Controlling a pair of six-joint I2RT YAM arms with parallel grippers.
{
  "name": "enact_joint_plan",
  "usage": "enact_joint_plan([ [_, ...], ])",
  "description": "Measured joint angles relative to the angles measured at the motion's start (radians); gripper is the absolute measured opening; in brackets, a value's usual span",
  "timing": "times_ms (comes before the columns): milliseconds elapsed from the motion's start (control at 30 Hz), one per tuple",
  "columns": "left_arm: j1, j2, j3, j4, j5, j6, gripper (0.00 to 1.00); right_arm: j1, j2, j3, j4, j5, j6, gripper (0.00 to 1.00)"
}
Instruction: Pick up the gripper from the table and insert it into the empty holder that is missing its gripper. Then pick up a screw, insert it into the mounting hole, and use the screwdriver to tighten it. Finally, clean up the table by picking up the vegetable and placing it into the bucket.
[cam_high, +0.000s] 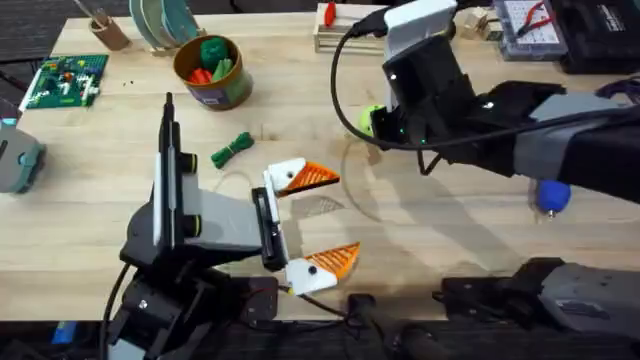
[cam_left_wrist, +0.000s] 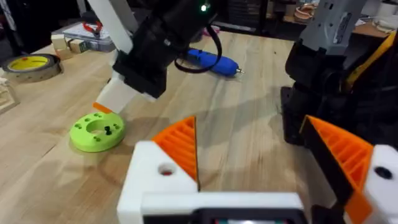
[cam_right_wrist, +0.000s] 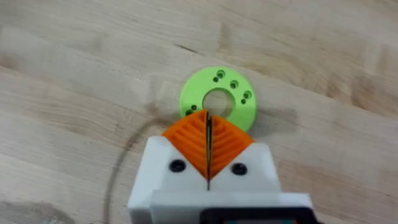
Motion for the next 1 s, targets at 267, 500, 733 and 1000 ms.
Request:
enact_joint_plan([
  [267,0.0,0.0,0.0,0.0,0.0,0.0,0.993,-0.004,-0.003,0.002,-0.021,-0.037,-0.012,0.375],
  [500,0.0,0.0,0.0,0.0,0.0,0.0,0.993,-0.036,0.007,0.11,-0.191,-0.095,-0.015,0.681],
  [733,0.0,0.0,0.0,0.0,0.0,0.0,0.993,-0.061,0.041,0.202,-0.274,-0.109,-0.015,0.854],
  [1000,0.0,0.0,0.0,0.0,0.0,0.0,0.993,-0.061,0.072,0.202,-0.283,-0.141,0.001,0.857],
])
